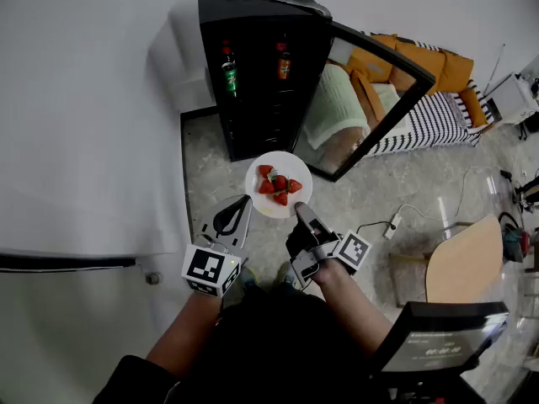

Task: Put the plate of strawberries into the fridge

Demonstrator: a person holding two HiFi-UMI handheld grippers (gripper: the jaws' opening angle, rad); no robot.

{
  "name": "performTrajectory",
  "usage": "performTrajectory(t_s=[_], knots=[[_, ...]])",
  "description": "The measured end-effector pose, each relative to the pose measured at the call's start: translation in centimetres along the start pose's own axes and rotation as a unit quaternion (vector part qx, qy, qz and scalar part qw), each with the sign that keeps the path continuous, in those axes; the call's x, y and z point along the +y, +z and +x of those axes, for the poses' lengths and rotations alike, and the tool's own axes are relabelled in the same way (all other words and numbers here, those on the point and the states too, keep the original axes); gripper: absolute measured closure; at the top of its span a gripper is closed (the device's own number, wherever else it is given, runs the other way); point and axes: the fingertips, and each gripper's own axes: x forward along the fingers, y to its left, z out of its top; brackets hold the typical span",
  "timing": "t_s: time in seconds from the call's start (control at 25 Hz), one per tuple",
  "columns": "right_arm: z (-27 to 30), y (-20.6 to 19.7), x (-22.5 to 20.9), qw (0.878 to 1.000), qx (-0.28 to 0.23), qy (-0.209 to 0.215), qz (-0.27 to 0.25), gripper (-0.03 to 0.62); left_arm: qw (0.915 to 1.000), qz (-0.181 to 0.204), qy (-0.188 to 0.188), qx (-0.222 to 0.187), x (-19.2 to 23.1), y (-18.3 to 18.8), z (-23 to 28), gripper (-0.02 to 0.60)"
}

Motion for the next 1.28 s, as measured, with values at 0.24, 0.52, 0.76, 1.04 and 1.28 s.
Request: performTrajectory(t_s=[0.24, 0.52, 0.76, 1.04, 1.28], knots=[[0.4, 0.3, -0.1, 1.0, 0.01, 0.001, -0.016, 0.576, 0.9999, 0.004, 0.012, 0.004, 0.4, -1.3, 0.2, 0.595], [0.0, 0.9, -0.7, 1.0, 0.014, 0.001, -0.007, 0.576, 0.9998, 0.0, 0.02, 0.007, -0.2, -2.1, 0.5, 0.595], [-1.0, 2.6, -0.9, 1.0, 0.027, -0.005, 0.007, 0.576, 0.9994, 0.001, 0.03, 0.015, -2.1, -2.2, 2.2, 0.595], [-2.1, 4.4, -2.6, 0.998, 0.05, -0.023, 0.02, 0.576, 0.9984, 0.0, 0.05, 0.028, -4.1, -3.1, 3.9, 0.595], [-2.3, 6.9, -3.7, 0.996, 0.081, -0.029, 0.031, 0.576, 0.9966, 0.002, 0.072, 0.042, -5.7, -3.4, 6.3, 0.595]])
